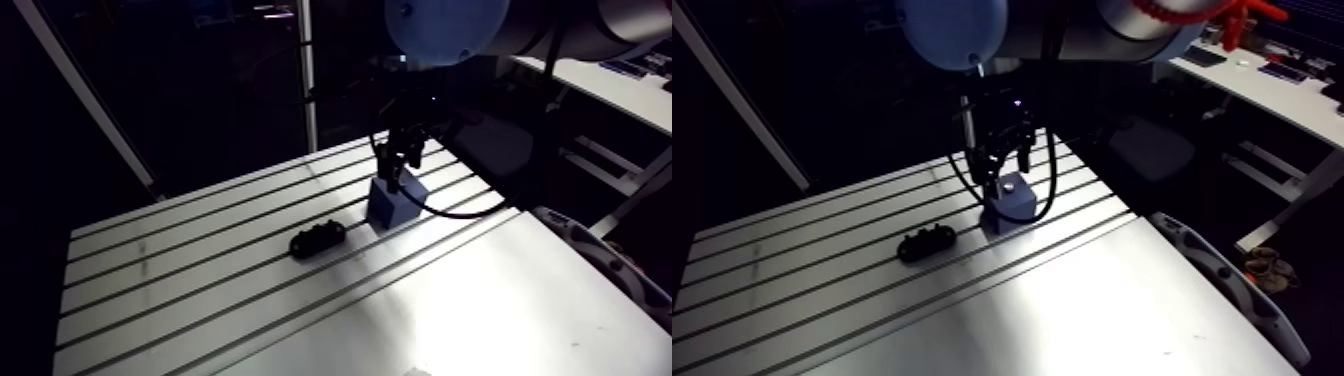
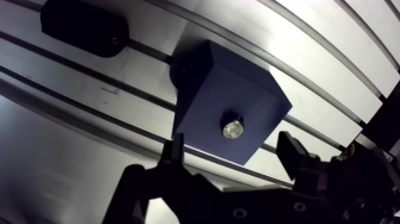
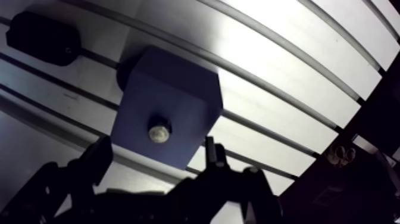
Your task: Pick up the M10 bolt and insert it into the hex recess until seated.
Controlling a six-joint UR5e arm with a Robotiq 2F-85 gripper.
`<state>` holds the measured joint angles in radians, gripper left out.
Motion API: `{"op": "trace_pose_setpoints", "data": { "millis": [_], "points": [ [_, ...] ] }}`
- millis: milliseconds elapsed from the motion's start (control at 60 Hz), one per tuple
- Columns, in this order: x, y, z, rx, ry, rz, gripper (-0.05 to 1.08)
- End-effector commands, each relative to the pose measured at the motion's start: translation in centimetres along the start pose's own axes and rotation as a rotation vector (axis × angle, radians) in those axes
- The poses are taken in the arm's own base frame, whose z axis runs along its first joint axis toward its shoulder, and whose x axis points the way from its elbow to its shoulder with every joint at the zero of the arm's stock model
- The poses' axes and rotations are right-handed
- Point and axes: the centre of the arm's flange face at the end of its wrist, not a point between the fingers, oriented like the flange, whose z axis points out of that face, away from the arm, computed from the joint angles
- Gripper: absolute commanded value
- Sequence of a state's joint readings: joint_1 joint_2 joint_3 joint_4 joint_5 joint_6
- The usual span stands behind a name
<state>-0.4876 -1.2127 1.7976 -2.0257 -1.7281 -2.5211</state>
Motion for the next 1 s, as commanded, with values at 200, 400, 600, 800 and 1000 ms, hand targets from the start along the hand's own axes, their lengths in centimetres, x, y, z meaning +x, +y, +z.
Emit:
{"op": "trace_pose_setpoints", "data": {
  "millis": [200, 400, 600, 800, 1000],
  "points": [
    [0.1, 0.3, -2.8, -0.043, 0.068, 0.076, 0.10],
    [-0.1, -0.2, -3.8, -0.007, 0.100, 0.209, 0.32],
    [-0.2, -0.4, -3.8, 0.012, 0.091, 0.406, 0.97],
    [-0.5, 0.0, -3.3, 0.024, 0.080, 0.424, 1.08],
    [-0.4, 0.1, -3.2, 0.025, 0.071, 0.411, 1.08]
  ]
}}
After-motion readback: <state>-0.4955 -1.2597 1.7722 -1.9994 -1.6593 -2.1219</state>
